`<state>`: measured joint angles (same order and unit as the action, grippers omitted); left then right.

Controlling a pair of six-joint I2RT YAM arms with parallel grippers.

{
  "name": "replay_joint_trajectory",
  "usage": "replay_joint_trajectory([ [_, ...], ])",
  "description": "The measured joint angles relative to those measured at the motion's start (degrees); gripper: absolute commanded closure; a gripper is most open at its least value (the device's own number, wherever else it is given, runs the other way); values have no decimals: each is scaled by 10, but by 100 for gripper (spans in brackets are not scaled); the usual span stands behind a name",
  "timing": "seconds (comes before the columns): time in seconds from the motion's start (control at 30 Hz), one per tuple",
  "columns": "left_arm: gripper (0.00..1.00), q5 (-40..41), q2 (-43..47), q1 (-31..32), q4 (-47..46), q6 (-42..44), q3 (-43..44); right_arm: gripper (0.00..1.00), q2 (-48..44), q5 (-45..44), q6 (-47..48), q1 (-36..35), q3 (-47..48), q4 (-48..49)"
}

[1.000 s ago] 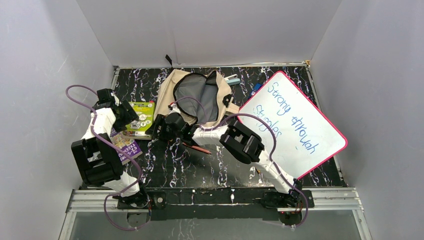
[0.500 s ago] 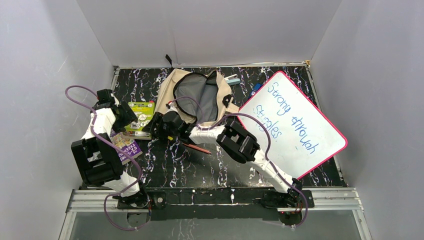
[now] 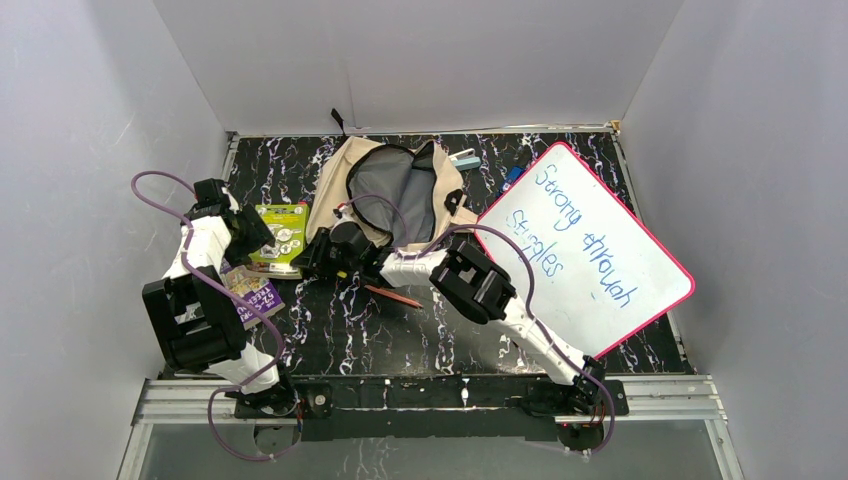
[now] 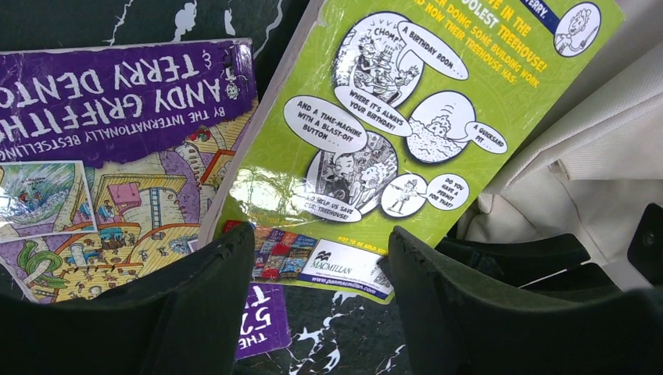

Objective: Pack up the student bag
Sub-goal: Pick up the book from the center of the board.

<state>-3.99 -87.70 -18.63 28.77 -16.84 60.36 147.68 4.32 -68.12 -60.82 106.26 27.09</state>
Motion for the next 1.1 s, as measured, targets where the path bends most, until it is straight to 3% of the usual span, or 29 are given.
replay_joint_trajectory([
  [0.33, 31, -16, 21, 0, 23, -6, 11, 100, 2, 9, 47, 4, -9, 31],
  [0.53, 26, -29, 122, 0, 30, -19, 88, 100, -29, 16, 131, 6, -39, 25],
  [0.73, 25, -34, 210, 0, 26, -28, 138, 100, -108, 19, 236, 9, -59, -40],
  [1.1, 25, -82, 224, 0, 37, -43, 149, 100, -283, 12, 388, 9, -114, -146],
])
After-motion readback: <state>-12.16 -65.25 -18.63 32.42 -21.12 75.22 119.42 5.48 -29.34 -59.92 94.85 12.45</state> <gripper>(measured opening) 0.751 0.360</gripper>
